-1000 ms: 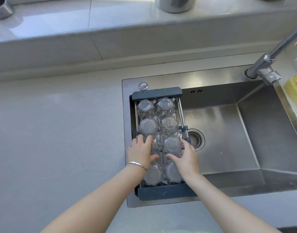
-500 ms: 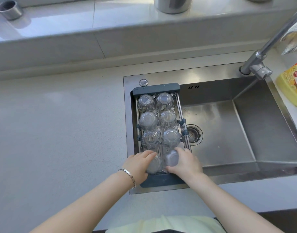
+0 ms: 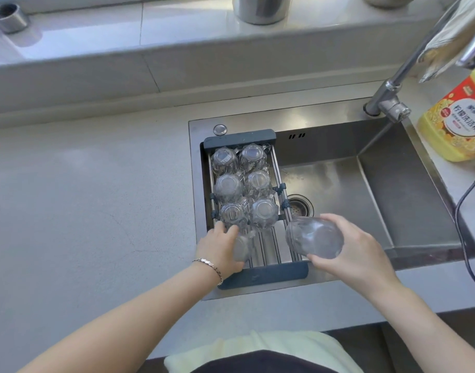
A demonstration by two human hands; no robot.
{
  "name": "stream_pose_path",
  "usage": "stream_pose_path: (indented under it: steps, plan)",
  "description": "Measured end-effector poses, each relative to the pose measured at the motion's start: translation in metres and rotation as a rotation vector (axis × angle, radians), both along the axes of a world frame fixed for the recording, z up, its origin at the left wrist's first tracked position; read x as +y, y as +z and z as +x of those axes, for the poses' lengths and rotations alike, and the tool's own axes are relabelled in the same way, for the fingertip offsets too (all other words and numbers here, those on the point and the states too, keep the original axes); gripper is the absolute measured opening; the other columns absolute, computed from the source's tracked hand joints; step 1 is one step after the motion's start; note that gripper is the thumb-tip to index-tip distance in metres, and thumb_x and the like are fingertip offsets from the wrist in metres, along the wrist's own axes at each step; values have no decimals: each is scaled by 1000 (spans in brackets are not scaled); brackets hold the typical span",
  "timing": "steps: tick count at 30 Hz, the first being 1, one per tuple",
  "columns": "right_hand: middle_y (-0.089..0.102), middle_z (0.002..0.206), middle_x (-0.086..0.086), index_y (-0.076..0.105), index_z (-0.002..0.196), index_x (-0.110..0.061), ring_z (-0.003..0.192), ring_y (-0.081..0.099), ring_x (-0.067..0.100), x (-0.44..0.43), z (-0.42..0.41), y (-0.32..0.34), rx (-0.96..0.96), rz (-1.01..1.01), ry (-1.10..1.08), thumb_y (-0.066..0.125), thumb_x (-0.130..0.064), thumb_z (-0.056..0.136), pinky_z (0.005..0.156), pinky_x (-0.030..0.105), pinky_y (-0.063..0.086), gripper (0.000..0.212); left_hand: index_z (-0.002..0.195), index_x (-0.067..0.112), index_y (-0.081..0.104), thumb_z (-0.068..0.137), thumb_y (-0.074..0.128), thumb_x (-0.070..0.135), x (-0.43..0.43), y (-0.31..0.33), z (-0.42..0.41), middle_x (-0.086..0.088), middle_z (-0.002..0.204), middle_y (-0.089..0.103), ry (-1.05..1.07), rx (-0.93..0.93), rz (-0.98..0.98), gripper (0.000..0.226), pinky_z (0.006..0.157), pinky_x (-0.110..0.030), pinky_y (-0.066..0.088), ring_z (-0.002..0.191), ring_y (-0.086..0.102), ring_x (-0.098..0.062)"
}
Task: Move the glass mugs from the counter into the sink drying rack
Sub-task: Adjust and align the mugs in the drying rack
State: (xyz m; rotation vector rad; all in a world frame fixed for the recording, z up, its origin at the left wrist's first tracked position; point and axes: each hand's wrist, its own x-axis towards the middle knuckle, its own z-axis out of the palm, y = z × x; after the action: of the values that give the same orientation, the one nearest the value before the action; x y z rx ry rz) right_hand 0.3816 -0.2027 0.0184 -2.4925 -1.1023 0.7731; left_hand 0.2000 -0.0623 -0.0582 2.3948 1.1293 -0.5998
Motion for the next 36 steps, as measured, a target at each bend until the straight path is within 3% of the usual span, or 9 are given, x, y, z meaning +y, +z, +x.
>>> stream_pose_path:
  steps: [2, 6, 9, 14, 17, 22, 24, 27, 36]
  plan:
    - [60, 124, -6, 46, 126, -31, 114, 55, 21, 0, 2, -3, 7, -13, 16, 79, -29, 62, 84, 30, 43, 72, 125, 19, 39, 73, 69, 42, -2, 1, 0, -9, 122, 43, 141, 6, -32, 64, 82, -36, 51, 106, 55, -28]
    - [61, 119, -3, 44, 122, -27, 109, 55, 22, 16, -1, -13, 54, -78, 172, 76, -23, 63, 79, 27, 39, 67, 127, 23, 35, 76, 69, 37, -12, -5, 6, -11, 124, 41, 122, 57, -24, 63, 82, -38, 51, 109, 51, -30]
    - [54, 131, -6, 45, 128, -25, 119, 51, 18, 39, -7, -25, 29, -104, 394, 71, -18, 67, 93, 26, 40, 66, 124, 24, 37, 78, 68, 37, -12, -9, 10, -13, 124, 41, 143, 72, -20, 57, 82, -37, 49, 110, 48, -31]
    - [49, 133, 3, 43, 132, -20, 120, 49, 29, 68, -24, -56, -101, -240, 733, 61, -9, 77, 96, 38, 42, 59, 125, 22, 36, 80, 66, 38, -7, -10, 11, -14, 124, 42, 105, 95, -23, 56, 84, -37, 48, 112, 48, -32]
    - [47, 133, 5, 40, 134, -20, 119, 49, 30, 71, -30, -78, -109, -255, 774, 59, -3, 79, 93, 40, 44, 61, 126, 21, 36, 81, 64, 39, -6, -11, 11, -15, 124, 42, 85, 100, -23, 56, 84, -37, 47, 113, 47, -32]
    - [34, 146, 5, 44, 133, -15, 135, 33, 23, 46, -34, -94, 87, -36, 454, 54, 6, 77, 107, 31, 31, 60, 125, 21, 35, 80, 65, 38, -5, -13, 11, -14, 124, 42, 73, 108, -27, 56, 84, -37, 48, 111, 47, -31]
    - [39, 138, 8, 46, 130, -13, 129, 40, 23, 34, -40, -95, 162, 37, 164, 62, -3, 77, 105, 28, 32, 56, 125, 21, 35, 80, 65, 39, -4, -13, 10, -14, 123, 42, 62, 105, -27, 56, 83, -36, 48, 110, 47, -31]
    - [49, 131, 13, 37, 136, -10, 118, 51, 27, 31, -46, -101, 360, -67, -228, 74, -27, 73, 100, 35, 40, 75, 124, 21, 36, 80, 64, 41, -4, -13, 8, -13, 123, 43, 57, 97, -28, 55, 84, -37, 48, 110, 47, -30]
    - [54, 133, 10, 44, 135, -14, 118, 54, 24, 41, -43, -106, 375, -118, -159, 75, -31, 73, 100, 37, 44, 71, 141, 25, 27, 84, 61, 33, -4, -12, -3, -7, 135, 39, 10, 53, -55, 67, 95, -37, 45, 118, 45, -28]
